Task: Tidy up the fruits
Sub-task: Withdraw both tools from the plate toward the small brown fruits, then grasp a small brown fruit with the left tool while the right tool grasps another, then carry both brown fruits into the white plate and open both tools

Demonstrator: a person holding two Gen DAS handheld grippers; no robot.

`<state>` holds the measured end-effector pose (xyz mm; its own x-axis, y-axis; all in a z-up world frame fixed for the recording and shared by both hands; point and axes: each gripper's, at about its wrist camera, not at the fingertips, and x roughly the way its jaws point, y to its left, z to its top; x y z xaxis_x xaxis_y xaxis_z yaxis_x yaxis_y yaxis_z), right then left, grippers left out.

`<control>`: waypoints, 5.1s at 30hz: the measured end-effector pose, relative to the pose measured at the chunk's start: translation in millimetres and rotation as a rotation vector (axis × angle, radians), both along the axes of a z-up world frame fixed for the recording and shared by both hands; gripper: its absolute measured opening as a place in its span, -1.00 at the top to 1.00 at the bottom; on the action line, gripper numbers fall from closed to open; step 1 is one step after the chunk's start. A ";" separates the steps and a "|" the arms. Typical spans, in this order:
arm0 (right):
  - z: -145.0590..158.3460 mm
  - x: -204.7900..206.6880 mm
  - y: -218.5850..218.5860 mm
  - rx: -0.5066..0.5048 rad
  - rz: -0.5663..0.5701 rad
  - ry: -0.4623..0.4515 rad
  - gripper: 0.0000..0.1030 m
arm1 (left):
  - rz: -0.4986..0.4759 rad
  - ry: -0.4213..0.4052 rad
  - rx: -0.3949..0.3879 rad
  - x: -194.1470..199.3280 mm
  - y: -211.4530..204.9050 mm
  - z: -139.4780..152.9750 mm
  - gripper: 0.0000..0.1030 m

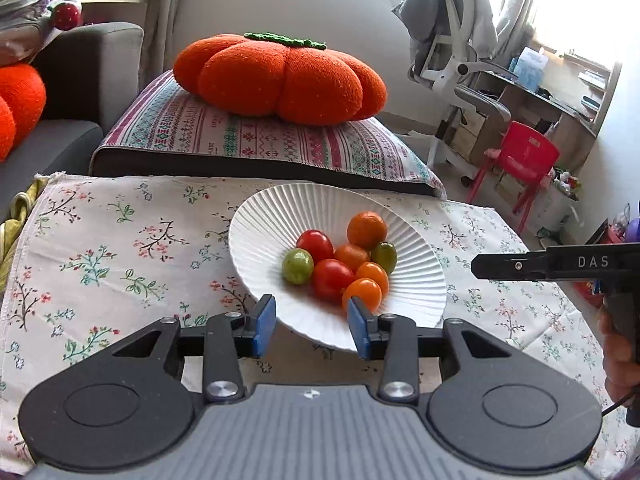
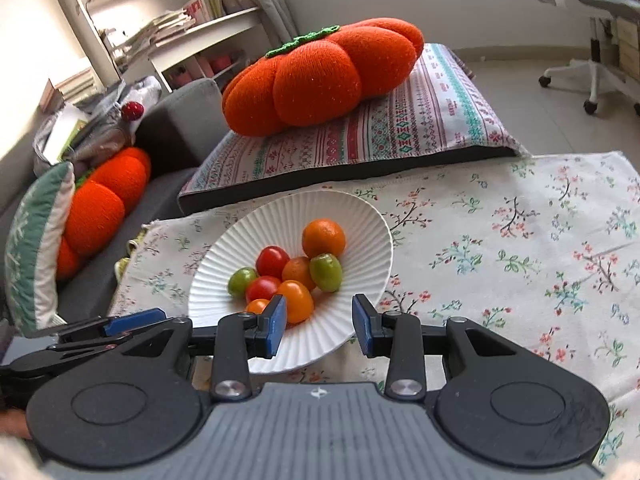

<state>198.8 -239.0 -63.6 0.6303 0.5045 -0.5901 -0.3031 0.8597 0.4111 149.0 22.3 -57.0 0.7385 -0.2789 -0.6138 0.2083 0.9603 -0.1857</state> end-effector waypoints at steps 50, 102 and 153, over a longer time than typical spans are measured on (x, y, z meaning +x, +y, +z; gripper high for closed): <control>-18.1 -48.6 55.2 -0.144 0.350 -0.004 0.10 | 0.011 0.154 -0.016 -20.7 16.6 -22.2 0.17; -27.6 -32.2 55.6 -0.248 0.243 0.039 0.52 | -0.085 0.075 0.141 -8.3 -27.2 -58.1 0.82; -5.9 4.0 2.4 -0.129 0.058 -0.031 0.52 | 0.022 -0.027 0.084 16.1 -6.4 -0.8 0.84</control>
